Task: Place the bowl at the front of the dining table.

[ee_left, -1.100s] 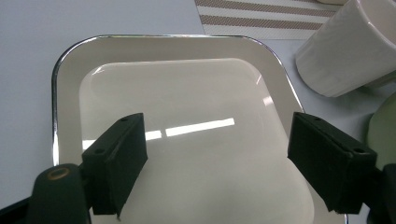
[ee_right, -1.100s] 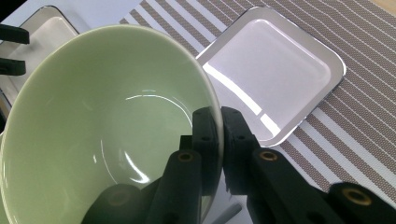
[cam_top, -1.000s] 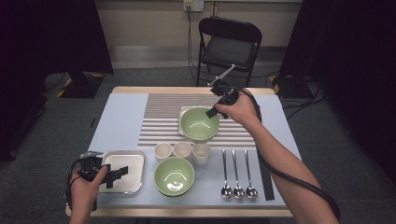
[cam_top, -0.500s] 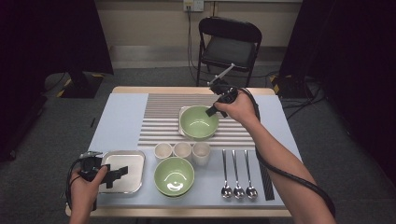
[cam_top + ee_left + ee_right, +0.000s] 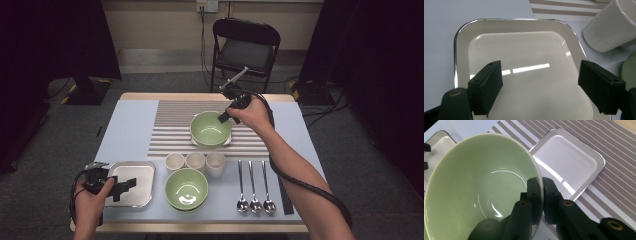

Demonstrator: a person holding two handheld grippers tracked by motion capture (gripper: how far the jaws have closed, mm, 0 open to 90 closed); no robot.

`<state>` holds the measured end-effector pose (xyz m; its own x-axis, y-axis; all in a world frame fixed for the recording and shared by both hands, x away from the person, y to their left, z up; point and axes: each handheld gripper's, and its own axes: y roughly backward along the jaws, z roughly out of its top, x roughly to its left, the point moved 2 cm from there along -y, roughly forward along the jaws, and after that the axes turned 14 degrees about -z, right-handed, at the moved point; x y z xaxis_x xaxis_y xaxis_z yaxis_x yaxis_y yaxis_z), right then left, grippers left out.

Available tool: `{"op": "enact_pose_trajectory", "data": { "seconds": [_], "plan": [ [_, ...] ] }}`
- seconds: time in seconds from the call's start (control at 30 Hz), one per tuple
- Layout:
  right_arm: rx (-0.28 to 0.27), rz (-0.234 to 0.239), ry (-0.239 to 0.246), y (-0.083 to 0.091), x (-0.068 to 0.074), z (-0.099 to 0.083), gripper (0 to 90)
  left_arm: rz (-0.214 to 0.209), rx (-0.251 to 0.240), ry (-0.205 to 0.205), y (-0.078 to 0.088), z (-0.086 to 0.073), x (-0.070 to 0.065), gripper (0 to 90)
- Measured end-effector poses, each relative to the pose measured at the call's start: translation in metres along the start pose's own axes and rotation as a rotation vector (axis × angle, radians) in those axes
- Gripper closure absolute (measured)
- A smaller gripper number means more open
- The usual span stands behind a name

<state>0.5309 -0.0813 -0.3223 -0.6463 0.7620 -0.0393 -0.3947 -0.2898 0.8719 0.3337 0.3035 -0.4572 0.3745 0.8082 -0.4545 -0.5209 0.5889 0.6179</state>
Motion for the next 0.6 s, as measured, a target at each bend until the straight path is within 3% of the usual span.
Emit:
{"op": "enact_pose_trajectory", "data": {
  "seconds": [0.6],
  "plan": [
    [0.006, -0.017, -0.044, -0.012, -0.011, 0.003, 85.6, 0.002, 0.003, -0.006, 0.000, 0.001, -0.001, 19.3]
  ]
}}
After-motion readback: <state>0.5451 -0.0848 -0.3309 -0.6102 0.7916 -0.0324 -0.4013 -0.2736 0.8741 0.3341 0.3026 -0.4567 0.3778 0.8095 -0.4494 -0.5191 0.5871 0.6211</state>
